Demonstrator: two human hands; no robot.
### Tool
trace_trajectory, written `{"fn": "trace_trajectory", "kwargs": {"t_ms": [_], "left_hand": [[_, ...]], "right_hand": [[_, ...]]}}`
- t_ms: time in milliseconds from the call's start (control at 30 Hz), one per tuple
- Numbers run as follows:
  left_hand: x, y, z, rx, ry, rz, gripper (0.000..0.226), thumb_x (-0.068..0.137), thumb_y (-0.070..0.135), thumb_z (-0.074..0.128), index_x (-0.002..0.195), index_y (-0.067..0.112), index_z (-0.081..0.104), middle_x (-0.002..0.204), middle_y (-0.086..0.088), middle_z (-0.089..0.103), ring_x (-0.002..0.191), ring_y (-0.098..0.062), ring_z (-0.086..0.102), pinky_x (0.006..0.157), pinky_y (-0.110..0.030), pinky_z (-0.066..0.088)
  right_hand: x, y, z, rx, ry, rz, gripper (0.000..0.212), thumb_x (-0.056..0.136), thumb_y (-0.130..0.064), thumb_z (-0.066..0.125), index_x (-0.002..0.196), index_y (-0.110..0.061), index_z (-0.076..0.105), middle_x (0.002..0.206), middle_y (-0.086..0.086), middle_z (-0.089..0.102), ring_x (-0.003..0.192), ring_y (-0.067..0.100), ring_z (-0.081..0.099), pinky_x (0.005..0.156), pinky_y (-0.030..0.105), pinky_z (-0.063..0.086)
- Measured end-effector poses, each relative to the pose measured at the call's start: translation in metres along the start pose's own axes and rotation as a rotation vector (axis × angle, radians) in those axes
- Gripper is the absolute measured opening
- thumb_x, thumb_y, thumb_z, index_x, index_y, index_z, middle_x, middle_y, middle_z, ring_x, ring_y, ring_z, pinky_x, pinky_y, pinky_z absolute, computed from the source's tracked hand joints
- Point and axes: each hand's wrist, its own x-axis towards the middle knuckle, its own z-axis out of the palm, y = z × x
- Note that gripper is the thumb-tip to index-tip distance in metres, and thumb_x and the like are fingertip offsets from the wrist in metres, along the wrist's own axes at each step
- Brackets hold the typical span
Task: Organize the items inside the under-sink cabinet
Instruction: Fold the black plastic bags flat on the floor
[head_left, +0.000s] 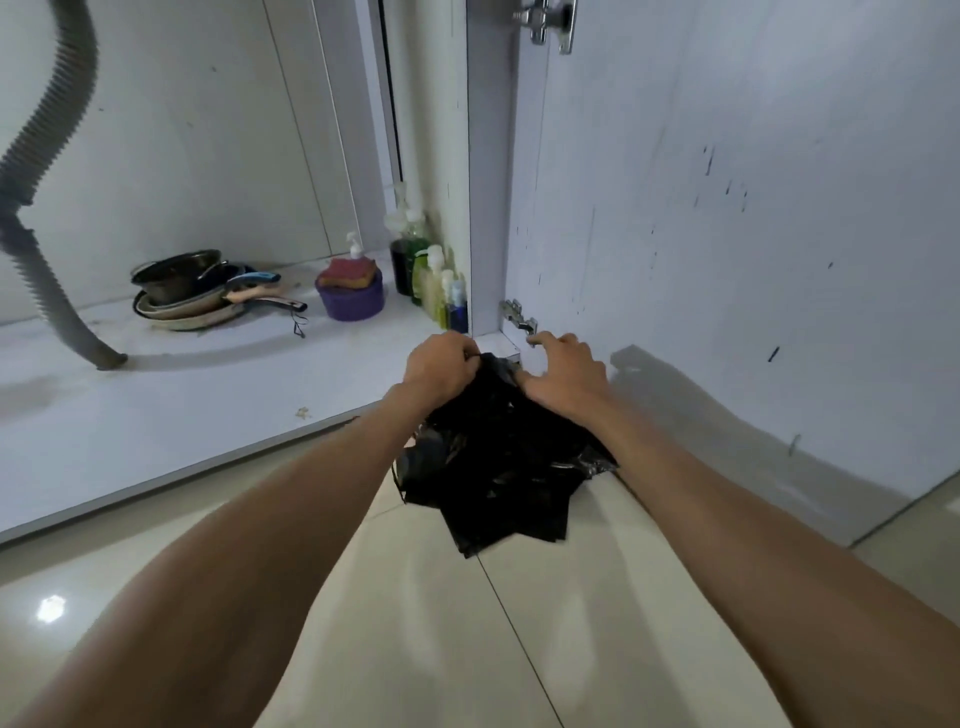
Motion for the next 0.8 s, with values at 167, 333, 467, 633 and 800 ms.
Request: {"fn": "trace_trajectory", "kwargs": {"t_ms": [167,333,467,633,800], "left_hand": [[0.026,0.018,-0.053,0.047,0.057,0.044,0.023,0.092,0.02,0.056,0.107,0.015,0.072,0.107,-0.008,0.07,0.099,-0.028,0.063,0.074,-0.03,0.043],[0.034,0.029,-0.095,0.031,0.147,0.047,0.02,0.092,0.024,0.059,0.104,0.015,0.073,0.105,-0.007,0.071,0.097,-0.027,0.064,0.079,-0.032,0.047],[0.032,0.032,-0.126,0.017,0.208,0.035,0.018,0.092,0.023,0.06,0.1,0.01,0.071,0.101,-0.008,0.069,0.095,-0.027,0.064,0.08,-0.033,0.048],[0.026,0.022,-0.158,-0.009,0.24,0.022,0.014,0.088,0.02,0.063,0.091,0.01,0.072,0.097,-0.007,0.068,0.088,-0.025,0.063,0.072,-0.03,0.045],[0.01,0.005,-0.186,0.043,0.25,0.054,0.013,0.086,0.019,0.064,0.09,0.009,0.072,0.097,-0.005,0.066,0.091,-0.025,0.062,0.074,-0.029,0.044]], "right_hand": [[-0.005,-0.03,-0.035,-0.018,0.048,-0.073,0.08,0.078,-0.075,0.053,0.141,-0.028,0.039,0.135,0.009,0.05,0.126,0.03,0.044,0.105,0.052,0.031],[-0.009,-0.057,-0.068,-0.057,0.023,-0.047,0.105,0.064,-0.089,0.054,0.144,-0.025,0.033,0.142,0.009,0.046,0.129,0.033,0.045,0.108,0.058,0.028],[-0.014,-0.086,-0.077,-0.037,-0.049,-0.05,0.122,0.051,-0.093,0.058,0.145,-0.023,0.026,0.143,0.011,0.043,0.13,0.035,0.044,0.108,0.062,0.028],[-0.014,-0.12,-0.071,0.048,-0.097,-0.007,0.122,0.049,-0.082,0.071,0.142,-0.021,0.022,0.137,0.01,0.044,0.126,0.038,0.045,0.104,0.062,0.031],[-0.011,-0.138,-0.072,0.054,0.189,-0.077,0.019,0.085,-0.011,0.055,0.103,-0.012,0.055,0.091,0.005,0.064,0.089,0.03,0.059,0.09,0.044,0.039]]}}
